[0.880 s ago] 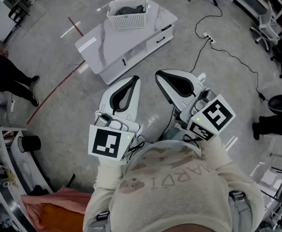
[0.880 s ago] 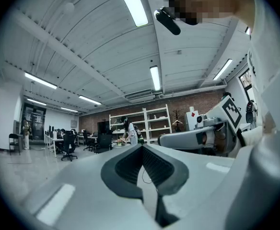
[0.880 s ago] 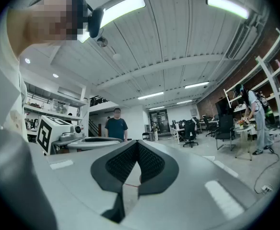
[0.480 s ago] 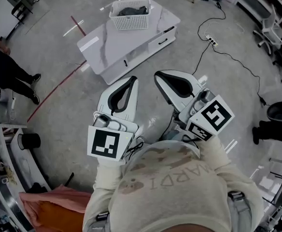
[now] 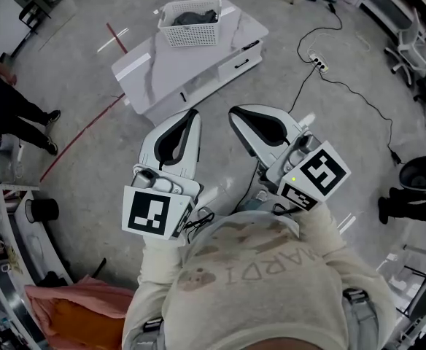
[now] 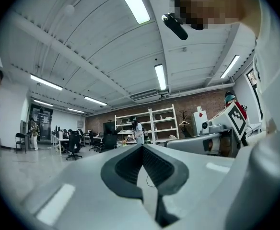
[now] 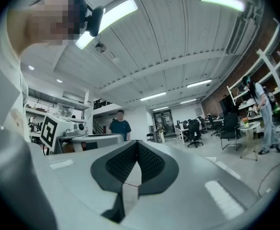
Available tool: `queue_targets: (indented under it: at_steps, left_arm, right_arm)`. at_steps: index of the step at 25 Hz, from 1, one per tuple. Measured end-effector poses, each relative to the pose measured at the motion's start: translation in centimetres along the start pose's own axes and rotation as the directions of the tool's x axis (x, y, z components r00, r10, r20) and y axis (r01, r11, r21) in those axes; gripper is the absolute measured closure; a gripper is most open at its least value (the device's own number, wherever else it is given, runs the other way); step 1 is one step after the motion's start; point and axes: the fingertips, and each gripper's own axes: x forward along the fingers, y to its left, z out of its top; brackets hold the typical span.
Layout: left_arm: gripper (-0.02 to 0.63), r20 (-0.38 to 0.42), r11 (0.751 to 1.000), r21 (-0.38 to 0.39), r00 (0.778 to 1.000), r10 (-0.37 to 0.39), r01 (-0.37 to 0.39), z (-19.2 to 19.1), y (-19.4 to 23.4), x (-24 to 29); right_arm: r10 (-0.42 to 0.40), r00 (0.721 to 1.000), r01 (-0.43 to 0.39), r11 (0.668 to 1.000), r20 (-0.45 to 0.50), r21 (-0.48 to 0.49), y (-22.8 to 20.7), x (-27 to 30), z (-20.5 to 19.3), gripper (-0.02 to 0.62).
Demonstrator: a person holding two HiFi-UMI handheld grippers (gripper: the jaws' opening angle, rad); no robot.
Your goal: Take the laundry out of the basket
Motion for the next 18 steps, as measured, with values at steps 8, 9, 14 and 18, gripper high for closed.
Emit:
queue_targets:
  at_steps: [8,9,14,18]
  left_arm:
    - [0.604,0.012,0.999,0.005,0.999,0.045,-0.045,0.3,-4.1,5.5]
    - [0.604,0.008,0.999,0.005,0.999,0.049,-0.049,0.3,-4.3,6.0]
    - [0.604,-0.021,0.999,-0.005,0.999,0.041,-0.041,-0.2,-4.2,8.2]
    - [0.604,-0.03,1.0,0.009,0.999,0.024,-0.024,-0.7,-2.6,10.4]
  right_arm:
    - [0.064,0.998,-0.065,0.998,-0.022,-0.021,-5.2,-4.2,0.6,0.568]
    - [0.069,0.997,-0.069,0.997,-0.016,-0.015,-5.8,-4.5,0.8,0.568]
    - [0.071,0.997,-0.071,0.997,-0.012,0.006,-7.7,-4.6,0.6,0.568]
    - [0.047,0.999,-0.047,0.999,-0.01,0.024,-10.1,-2.8,0.4,0.568]
